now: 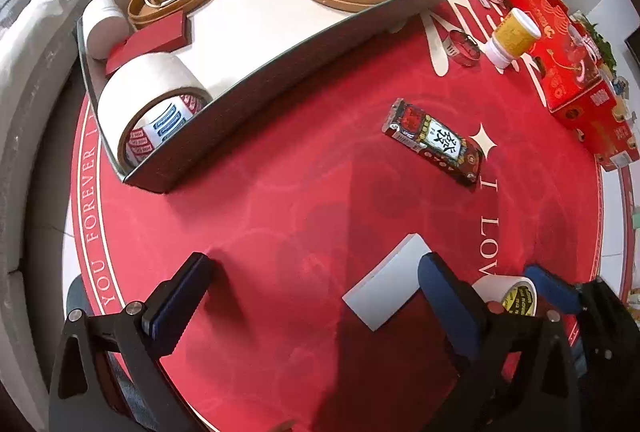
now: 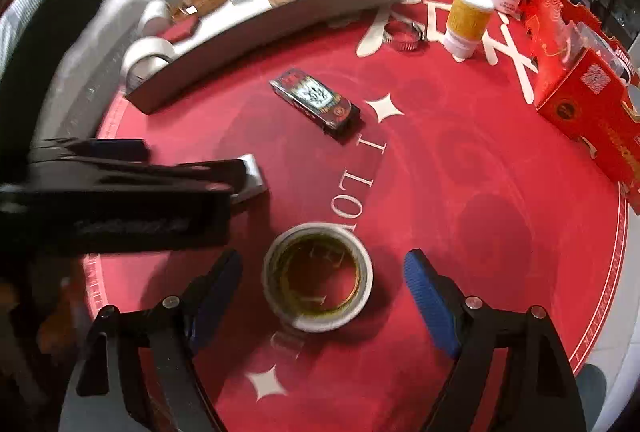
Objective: Organize rigid objects
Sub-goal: 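Grasp the white block with the left gripper while the right grasps the yellow-cored tape roll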
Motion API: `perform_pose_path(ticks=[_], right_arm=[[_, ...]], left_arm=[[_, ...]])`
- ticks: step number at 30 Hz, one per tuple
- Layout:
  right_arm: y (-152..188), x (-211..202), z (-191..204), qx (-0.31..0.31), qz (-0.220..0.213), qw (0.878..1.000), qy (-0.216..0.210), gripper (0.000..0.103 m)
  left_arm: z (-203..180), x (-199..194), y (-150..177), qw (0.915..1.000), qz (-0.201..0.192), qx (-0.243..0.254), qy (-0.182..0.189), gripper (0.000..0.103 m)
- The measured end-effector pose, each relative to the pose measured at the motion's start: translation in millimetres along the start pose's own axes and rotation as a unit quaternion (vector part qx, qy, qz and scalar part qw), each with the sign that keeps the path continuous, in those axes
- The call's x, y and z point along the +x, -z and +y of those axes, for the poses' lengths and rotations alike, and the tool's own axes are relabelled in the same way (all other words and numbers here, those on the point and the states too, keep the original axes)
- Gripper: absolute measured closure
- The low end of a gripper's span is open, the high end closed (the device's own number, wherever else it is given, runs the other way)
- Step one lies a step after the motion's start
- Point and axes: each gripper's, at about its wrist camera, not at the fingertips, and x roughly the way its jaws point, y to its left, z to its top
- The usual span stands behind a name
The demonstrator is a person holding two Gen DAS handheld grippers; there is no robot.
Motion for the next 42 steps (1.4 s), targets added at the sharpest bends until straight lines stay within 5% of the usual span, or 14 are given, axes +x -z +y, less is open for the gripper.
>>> perform_pose_path(ticks=[2,13,20,25,30,34,37,42], right_arm=[[0,-1,-2,0.006,-0.005,1.000,0.022,0.053],[21,-7,-51,0.095,0.002,0.994,0.045,0.053],[22,-3,-45,0.089,-0.004,0.995,0.054,0.053],[23,-5,-44,0.089,-0.007,0.995,0.055,0.053],[27,-9,-46,0.093,-0.009,0.994,0.049,0.053],[27,-9,-48,0.100,-0.011,0.994,0.044,0.053],[28,-10,-52,0.111,-0.010,0.993,0.043,0.053],[24,-20,-53,0.113,-0.020,0.992,0.048,0.053]], left_arm=[[2,0,4,0.9998,0.005,-0.017,-0.002,0.000],[6,-7,18,0.9898,0.027,-0.138,0.019,0.000],[-8,2,21,0.9813,0.062,-0.166,-0.075,0.000],[-7,7,26,0.9677,0.080,-0.227,-0.076,0.000],[-13,7,32,0.9768,0.072,-0.189,-0.072,0.011],[-19,-4,37,0.9879,0.046,-0.134,-0.065,0.049],[-14,-6,40,0.9917,0.039,-0.119,-0.026,0.049],[-10,-17,35,0.9944,0.017,-0.102,-0.022,0.049]])
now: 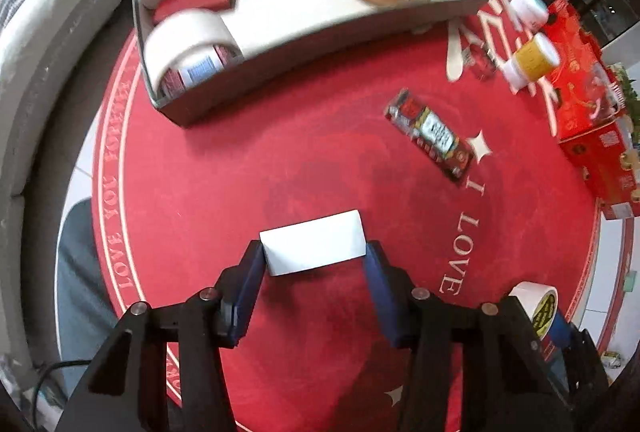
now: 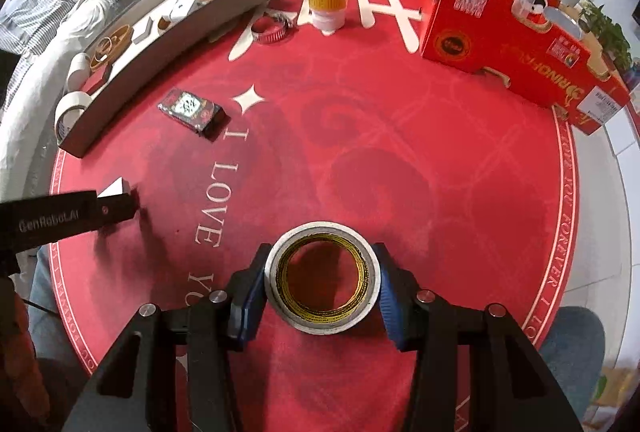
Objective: Organize rigid objects
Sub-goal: 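Grasp the white block with the left gripper while the right grasps the yellow-cored tape roll, then carry the white block and tape roll into the tray and release both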
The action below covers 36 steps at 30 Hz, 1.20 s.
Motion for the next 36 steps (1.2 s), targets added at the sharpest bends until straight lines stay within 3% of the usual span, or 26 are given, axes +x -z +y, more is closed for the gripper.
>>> perform_pose_path(ticks=[8,14,19,22,27,36], right_arm=[[-52,-43,16,0.015,-0.060,0.998,-0.032,0.053],[-127,-95,58,-0.015,-0.125,0.990,-0.064,0.053],[-195,-135,96,-0.040,-0.171,0.981,-0.077,0.053],[-229,-148,112,-0.030,-0.174,0.979,-0.103,0.053],[-262,-134,141,-0.053,-0.148,0.984,-0.088,0.053],[-269,-72,155,-0.062,-0.075,0.992,-0.079,0.053]], left_arm=[[15,-83,-45,0.9922,-0.124,0.012,0.000,0.049],[28,-153,-101,0.9695,-0.240,0.023,-0.040,0.049],[39,-181,-149,0.9623,-0.269,-0.003,-0.041,0.049],[48,-180,-167,0.9632,-0.265,-0.017,-0.043,0.049],[61,-156,-186,0.9717,-0.230,-0.033,-0.046,0.049],[70,-91,-198,0.9837,-0.165,-0.046,-0.056,0.049]])
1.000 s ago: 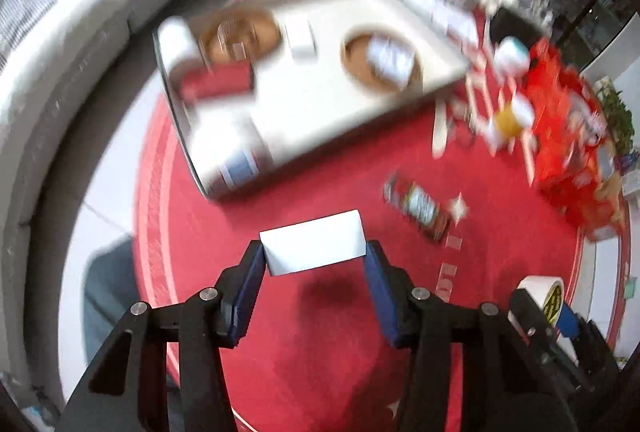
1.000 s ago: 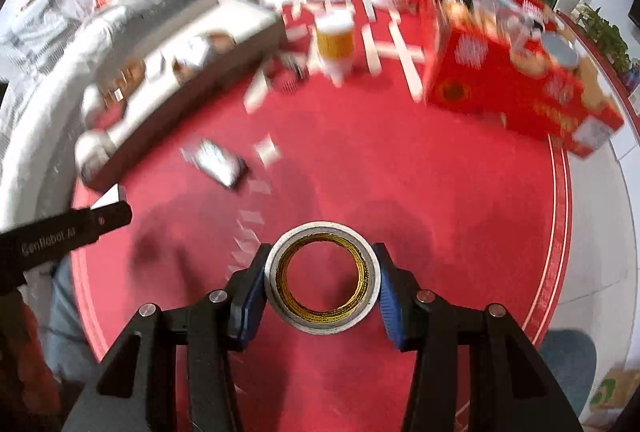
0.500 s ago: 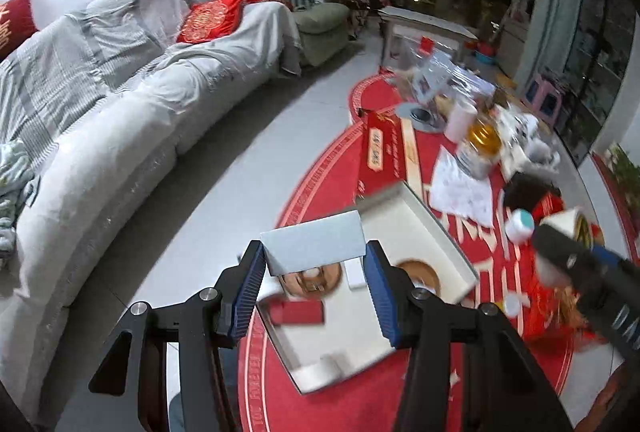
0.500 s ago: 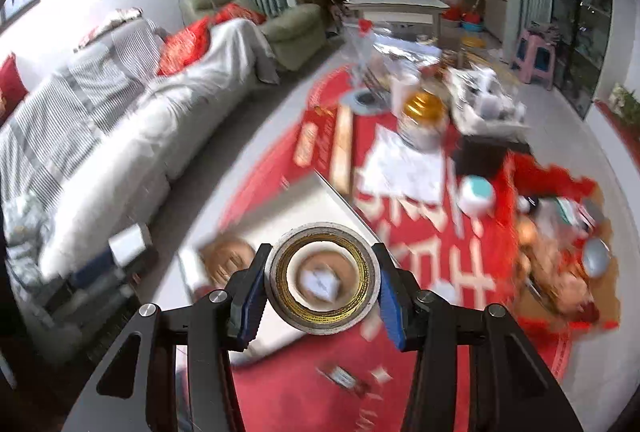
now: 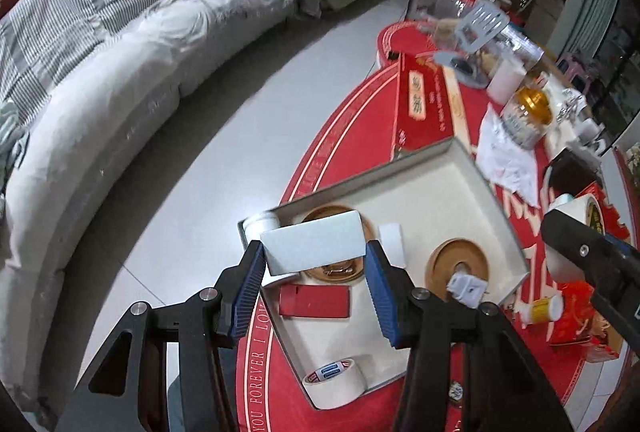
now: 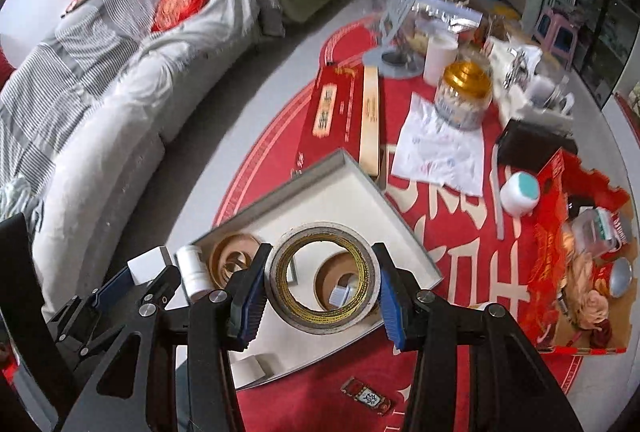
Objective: Organize rigid objects
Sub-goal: 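Carry the white block and tape roll into the tray and release both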
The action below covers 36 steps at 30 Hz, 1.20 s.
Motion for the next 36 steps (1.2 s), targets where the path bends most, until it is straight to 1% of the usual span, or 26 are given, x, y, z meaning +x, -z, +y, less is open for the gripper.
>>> perform_pose_path(ticks=[5,16,23,36], right_arm=[[5,27,-4,0.003,0.027,1.000,0.003,0.053],[16,65,-7,0.002,0.064,0.998,0.008,0.053],[21,82,-11,0.004,0.080,0.997,0.012,0.053],[24,100,-11,0.004,0.094,0.995,0.015,0.053]], left_arm=[[-4,24,6,0.9997,0.022,0.004,-0.009,0.049],[-14,62,24,0.9975,0.069,0.015,-0.012,0.049],[-16,75,28,0.9964,0.081,0.018,-0.014,0.049],[-15,85,26,0.9957,0.089,0.021,-0.013,0.049]])
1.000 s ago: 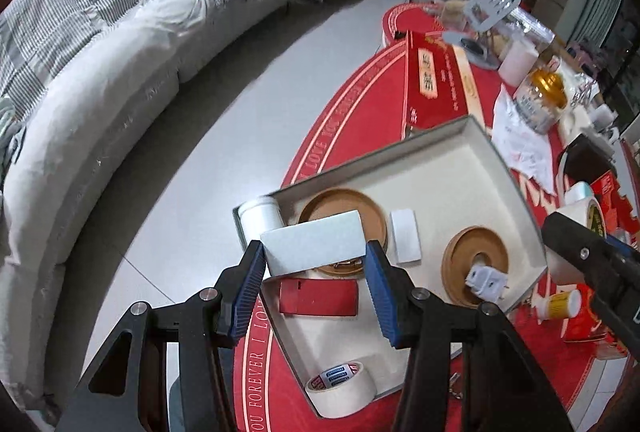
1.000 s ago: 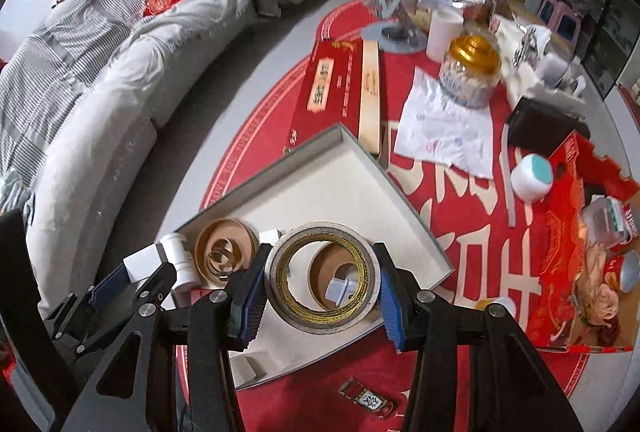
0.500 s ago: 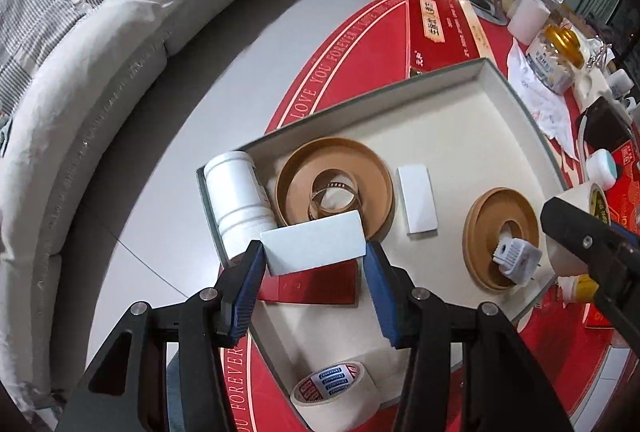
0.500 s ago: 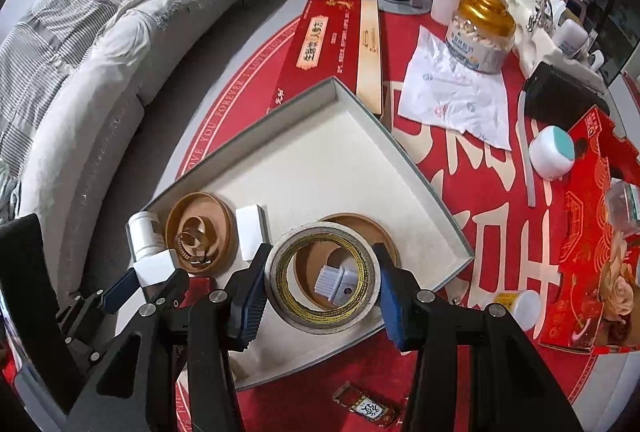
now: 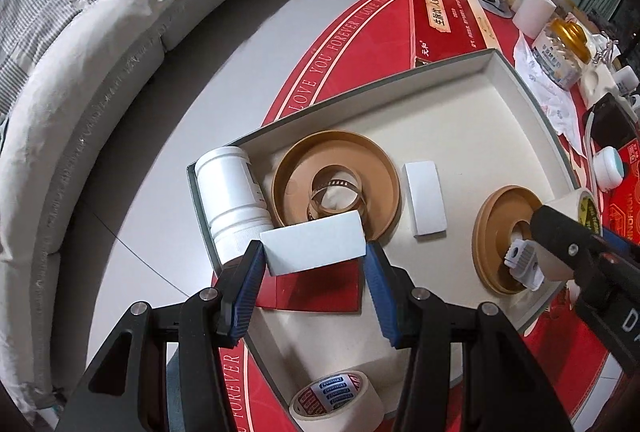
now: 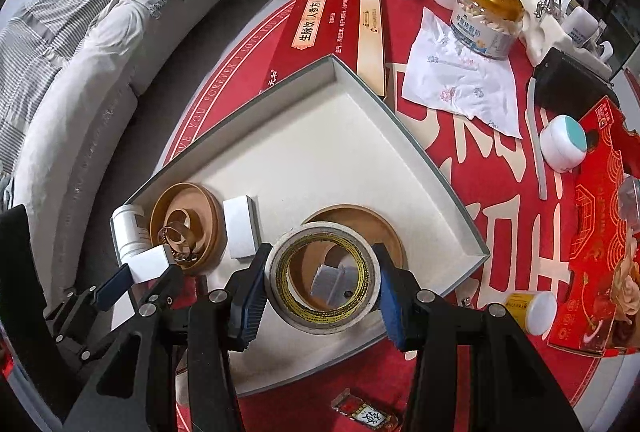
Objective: Organize rigid objects
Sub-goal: 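Carry the white block and tape roll into the tray and release both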
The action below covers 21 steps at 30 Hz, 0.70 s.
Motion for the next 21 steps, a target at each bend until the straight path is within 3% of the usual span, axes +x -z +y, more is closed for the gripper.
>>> perform_pose_path(ticks=[21], right_arm=[[-4,13,-1,0.002,0.011,1.000,0.001,0.053]], left_arm=[[-4,6,-4,1.0000,0.004,0.006,0.002,0.049]])
